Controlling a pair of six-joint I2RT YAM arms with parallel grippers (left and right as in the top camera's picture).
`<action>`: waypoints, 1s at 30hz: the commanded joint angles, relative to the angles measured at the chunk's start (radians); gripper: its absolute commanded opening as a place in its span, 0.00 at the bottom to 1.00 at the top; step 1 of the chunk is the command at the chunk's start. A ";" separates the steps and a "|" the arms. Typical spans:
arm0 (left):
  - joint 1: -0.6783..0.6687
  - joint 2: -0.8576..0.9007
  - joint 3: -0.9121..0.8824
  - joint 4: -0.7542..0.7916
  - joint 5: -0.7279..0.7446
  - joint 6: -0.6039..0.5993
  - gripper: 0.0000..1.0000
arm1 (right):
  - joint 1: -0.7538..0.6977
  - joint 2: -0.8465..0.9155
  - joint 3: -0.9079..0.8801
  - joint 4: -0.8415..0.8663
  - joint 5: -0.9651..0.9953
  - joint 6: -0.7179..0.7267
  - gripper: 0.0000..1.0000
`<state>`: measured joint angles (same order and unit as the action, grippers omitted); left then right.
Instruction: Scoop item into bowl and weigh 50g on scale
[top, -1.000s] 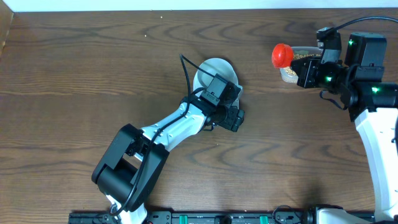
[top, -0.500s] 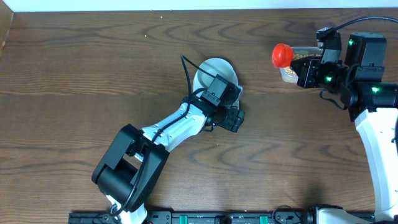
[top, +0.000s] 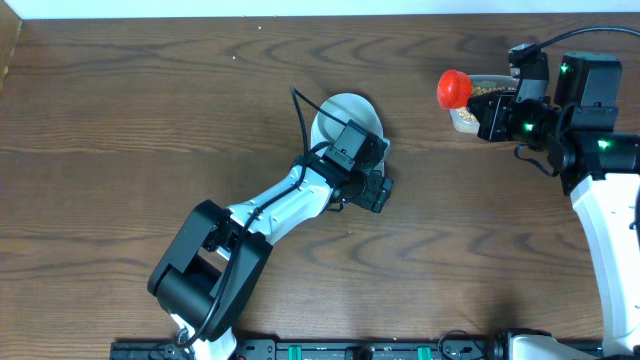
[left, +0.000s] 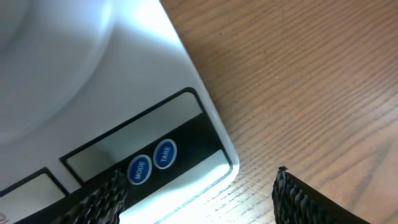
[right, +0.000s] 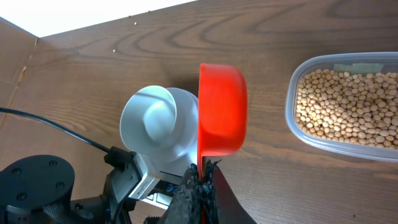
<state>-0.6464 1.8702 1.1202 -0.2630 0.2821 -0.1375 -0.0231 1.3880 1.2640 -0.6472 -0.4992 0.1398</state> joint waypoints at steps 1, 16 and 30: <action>0.006 0.019 -0.010 -0.016 -0.079 -0.009 0.78 | -0.004 -0.010 0.015 -0.001 0.003 -0.018 0.01; 0.005 0.019 -0.010 -0.014 -0.066 -0.009 0.78 | -0.004 -0.010 0.015 -0.001 0.003 -0.018 0.01; 0.006 -0.070 0.014 -0.012 -0.031 -0.009 0.80 | -0.004 -0.010 0.015 -0.004 0.003 -0.018 0.01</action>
<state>-0.6453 1.8637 1.1206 -0.2649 0.2474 -0.1375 -0.0231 1.3880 1.2640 -0.6479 -0.4976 0.1398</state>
